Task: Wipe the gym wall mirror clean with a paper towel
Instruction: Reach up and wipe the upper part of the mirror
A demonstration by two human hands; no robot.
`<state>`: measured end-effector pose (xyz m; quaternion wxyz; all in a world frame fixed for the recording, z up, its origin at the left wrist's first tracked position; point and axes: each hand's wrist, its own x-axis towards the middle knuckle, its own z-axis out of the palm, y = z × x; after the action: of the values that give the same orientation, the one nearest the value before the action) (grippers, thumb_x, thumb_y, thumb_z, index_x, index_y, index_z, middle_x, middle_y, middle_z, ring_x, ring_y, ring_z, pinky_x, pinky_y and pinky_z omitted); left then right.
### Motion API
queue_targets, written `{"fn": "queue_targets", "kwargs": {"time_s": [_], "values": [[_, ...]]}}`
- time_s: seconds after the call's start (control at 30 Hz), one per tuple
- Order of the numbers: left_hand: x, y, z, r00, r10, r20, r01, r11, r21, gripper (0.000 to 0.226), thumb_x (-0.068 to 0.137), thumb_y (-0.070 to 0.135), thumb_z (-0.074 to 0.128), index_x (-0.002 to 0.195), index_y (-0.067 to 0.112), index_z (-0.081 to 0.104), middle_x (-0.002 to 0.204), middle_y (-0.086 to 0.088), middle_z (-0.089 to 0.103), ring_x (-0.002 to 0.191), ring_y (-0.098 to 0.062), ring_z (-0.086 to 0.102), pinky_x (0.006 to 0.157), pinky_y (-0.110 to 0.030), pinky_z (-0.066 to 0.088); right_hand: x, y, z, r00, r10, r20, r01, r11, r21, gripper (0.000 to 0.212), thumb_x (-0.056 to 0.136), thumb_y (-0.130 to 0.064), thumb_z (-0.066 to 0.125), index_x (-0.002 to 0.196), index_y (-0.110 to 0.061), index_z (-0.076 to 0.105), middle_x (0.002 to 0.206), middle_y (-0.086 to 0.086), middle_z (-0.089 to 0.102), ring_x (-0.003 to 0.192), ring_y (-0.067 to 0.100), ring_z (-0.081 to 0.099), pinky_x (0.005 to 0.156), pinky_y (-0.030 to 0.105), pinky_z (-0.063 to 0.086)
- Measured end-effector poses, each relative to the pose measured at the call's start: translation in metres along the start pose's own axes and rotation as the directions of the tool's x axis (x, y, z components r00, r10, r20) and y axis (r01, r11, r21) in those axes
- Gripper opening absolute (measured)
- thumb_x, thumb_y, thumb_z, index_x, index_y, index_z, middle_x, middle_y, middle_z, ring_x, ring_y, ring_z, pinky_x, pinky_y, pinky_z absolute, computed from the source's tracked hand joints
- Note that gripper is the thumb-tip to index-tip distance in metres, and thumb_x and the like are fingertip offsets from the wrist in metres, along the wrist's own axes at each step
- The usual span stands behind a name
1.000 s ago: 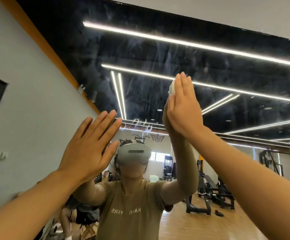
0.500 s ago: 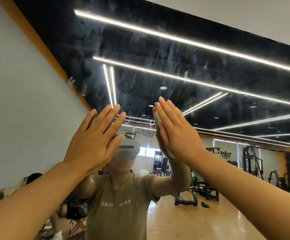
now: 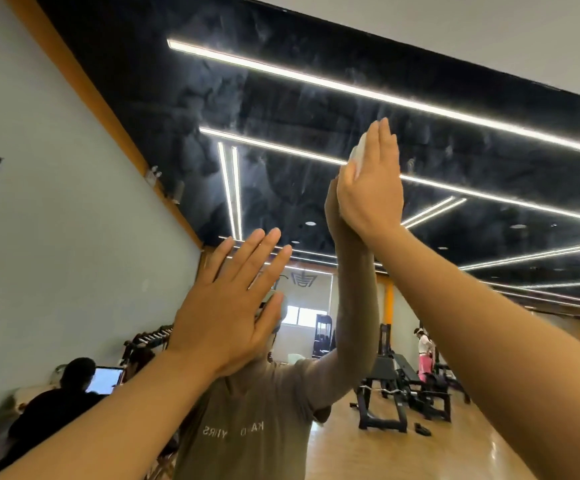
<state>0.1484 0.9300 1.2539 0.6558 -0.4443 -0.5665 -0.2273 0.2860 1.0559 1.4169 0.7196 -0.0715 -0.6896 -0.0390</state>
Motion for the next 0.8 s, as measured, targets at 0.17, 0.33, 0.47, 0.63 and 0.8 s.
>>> {"fn": "queue_targets", "kwargs": {"time_s": [0.17,0.33,0.47,0.63,0.8], "values": [[0.001,0.001,0.002,1.0,-0.003,-0.009,0.003,1.0,-0.015,0.056,0.106,0.044,0.02,0.157,0.019,0.026,0.163,-0.006,0.028,0.152,-0.024,0.021,0.119,-0.048,0.019,-0.083,-0.003,0.0,0.977,-0.182,0.111,0.188,0.981,-0.047,0.06,0.104,-0.024,0.037,0.158,-0.007,0.017,0.167,0.007,0.012,0.155,0.021,0.004,0.126,0.034,0.009],[0.0,0.002,-0.003,0.996,-0.078,-0.044,0.065,0.967,-0.247,0.055,0.103,0.036,0.034,0.154,0.016,0.031,0.163,-0.003,0.03,0.152,-0.016,0.019,0.124,-0.035,0.013,-0.169,0.003,0.001,0.914,-0.327,0.241,0.346,0.938,-0.037,0.059,0.104,-0.027,0.034,0.157,-0.007,0.022,0.166,0.007,0.014,0.155,0.021,0.005,0.126,0.035,0.007],[0.001,-0.007,-0.022,0.989,-0.141,-0.045,0.128,0.966,-0.224,0.057,0.102,0.037,0.033,0.153,0.012,0.036,0.162,-0.006,0.03,0.151,-0.021,0.021,0.125,-0.03,0.002,-0.167,0.013,-0.004,0.843,-0.44,0.308,0.492,0.863,-0.115,0.055,0.106,-0.028,0.034,0.156,-0.008,0.028,0.165,0.008,0.02,0.154,0.025,0.013,0.123,0.043,0.023],[-0.015,-0.044,-0.028,0.983,-0.172,0.06,0.17,0.985,0.043,0.063,0.104,0.043,0.022,0.158,0.012,0.024,0.166,-0.007,0.019,0.154,-0.023,0.014,0.125,-0.033,-0.003,-0.118,-0.011,0.002,0.907,-0.339,0.248,0.392,0.895,-0.211,0.053,0.108,-0.026,0.032,0.156,-0.005,0.026,0.165,0.012,0.021,0.153,0.03,0.012,0.124,0.045,0.019],[-0.021,-0.054,-0.023,0.99,-0.136,0.045,0.131,0.987,0.093,0.066,0.103,0.048,0.019,0.158,0.013,0.024,0.166,-0.007,0.018,0.154,-0.024,0.015,0.124,-0.041,0.005,-0.016,-0.053,0.027,0.984,-0.114,0.137,0.137,0.976,-0.169,0.053,0.11,-0.026,0.024,0.158,-0.005,0.013,0.167,0.008,0.008,0.154,0.028,0.002,0.126,0.036,0.006]]}}
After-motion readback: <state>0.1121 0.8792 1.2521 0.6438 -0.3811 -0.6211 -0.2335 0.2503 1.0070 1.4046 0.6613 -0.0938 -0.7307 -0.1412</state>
